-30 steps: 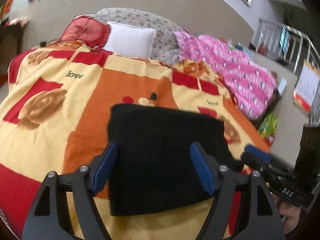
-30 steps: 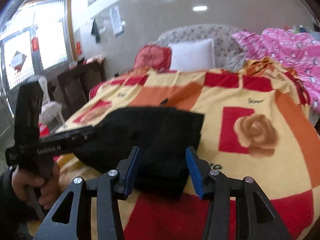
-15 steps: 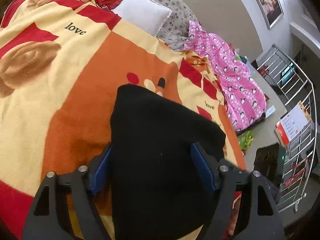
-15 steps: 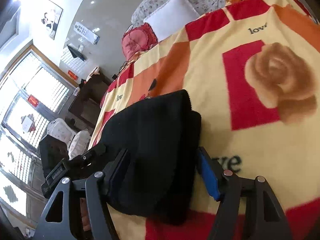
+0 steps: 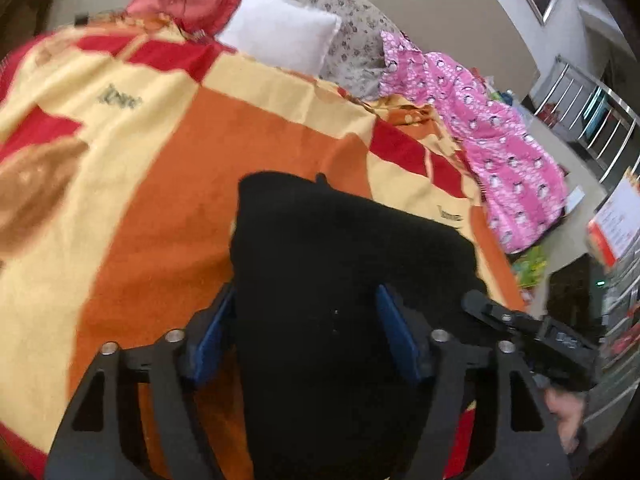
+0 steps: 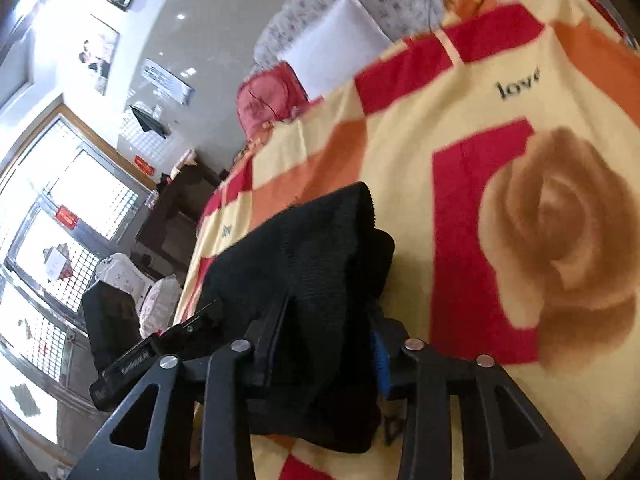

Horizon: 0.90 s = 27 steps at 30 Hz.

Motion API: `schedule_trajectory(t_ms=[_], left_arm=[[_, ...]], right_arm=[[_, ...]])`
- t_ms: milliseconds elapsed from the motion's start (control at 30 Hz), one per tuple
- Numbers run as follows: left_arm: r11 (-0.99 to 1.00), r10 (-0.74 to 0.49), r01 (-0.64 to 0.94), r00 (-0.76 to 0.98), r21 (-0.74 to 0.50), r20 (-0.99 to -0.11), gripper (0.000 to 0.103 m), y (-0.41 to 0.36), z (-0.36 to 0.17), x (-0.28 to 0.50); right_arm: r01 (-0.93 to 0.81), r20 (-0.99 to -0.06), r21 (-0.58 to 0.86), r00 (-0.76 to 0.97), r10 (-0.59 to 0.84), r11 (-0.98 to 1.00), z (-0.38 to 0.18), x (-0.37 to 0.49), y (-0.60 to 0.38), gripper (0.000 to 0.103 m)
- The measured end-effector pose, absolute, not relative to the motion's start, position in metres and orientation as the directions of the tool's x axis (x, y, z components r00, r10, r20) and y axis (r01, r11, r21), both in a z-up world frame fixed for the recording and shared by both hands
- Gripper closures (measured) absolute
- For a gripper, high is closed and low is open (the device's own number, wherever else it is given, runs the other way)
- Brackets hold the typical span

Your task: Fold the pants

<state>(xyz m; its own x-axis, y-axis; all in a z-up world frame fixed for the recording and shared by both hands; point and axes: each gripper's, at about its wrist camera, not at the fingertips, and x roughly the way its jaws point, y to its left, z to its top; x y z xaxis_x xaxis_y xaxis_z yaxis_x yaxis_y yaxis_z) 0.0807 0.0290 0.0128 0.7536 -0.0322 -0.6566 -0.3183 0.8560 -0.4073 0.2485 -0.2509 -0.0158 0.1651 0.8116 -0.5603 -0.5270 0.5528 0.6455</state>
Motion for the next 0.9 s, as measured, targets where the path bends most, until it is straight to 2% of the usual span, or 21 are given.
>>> schedule_trajectory(t_ms=[133, 233, 400, 633, 767, 900], left_arm=[[0.882, 0.047, -0.343, 0.746, -0.323, -0.664, 0.025, 0.019, 0.016, 0.079], [0.879, 0.049, -0.349, 0.743, -0.324, -0.668, 0.023, 0.023, 0.014, 0.081], [0.87, 0.034, -0.352, 0.741, -0.345, -0.671, 0.021, 0.028, 0.011, 0.082], [0.87, 0.041, -0.356, 0.742, -0.341, -0.669, 0.02, 0.027, 0.011, 0.079], [0.881, 0.021, -0.314, 0.773, -0.354, -0.634, 0.019, 0.018, 0.017, 0.061], [0.916, 0.035, -0.261, 0.809, -0.305, -0.586, 0.0, -0.009, 0.026, 0.025]], right_arm=[[-0.543, -0.533, 0.608, 0.262, 0.805, 0.579, -0.006, 0.227, -0.264, 0.059], [-0.621, -0.516, 0.502, 0.342, 0.785, 0.601, 0.009, 0.188, -0.274, 0.058], [-0.679, -0.544, 0.372, 0.393, 0.741, 0.633, 0.012, 0.142, -0.29, 0.054], [-0.685, -0.582, 0.353, 0.373, 0.723, 0.637, 0.008, 0.135, -0.288, 0.054], [-0.681, -0.602, 0.341, 0.371, 0.707, 0.648, 0.005, 0.137, -0.282, 0.054], [-0.677, -0.597, 0.344, 0.377, 0.708, 0.651, 0.005, 0.135, -0.285, 0.054]])
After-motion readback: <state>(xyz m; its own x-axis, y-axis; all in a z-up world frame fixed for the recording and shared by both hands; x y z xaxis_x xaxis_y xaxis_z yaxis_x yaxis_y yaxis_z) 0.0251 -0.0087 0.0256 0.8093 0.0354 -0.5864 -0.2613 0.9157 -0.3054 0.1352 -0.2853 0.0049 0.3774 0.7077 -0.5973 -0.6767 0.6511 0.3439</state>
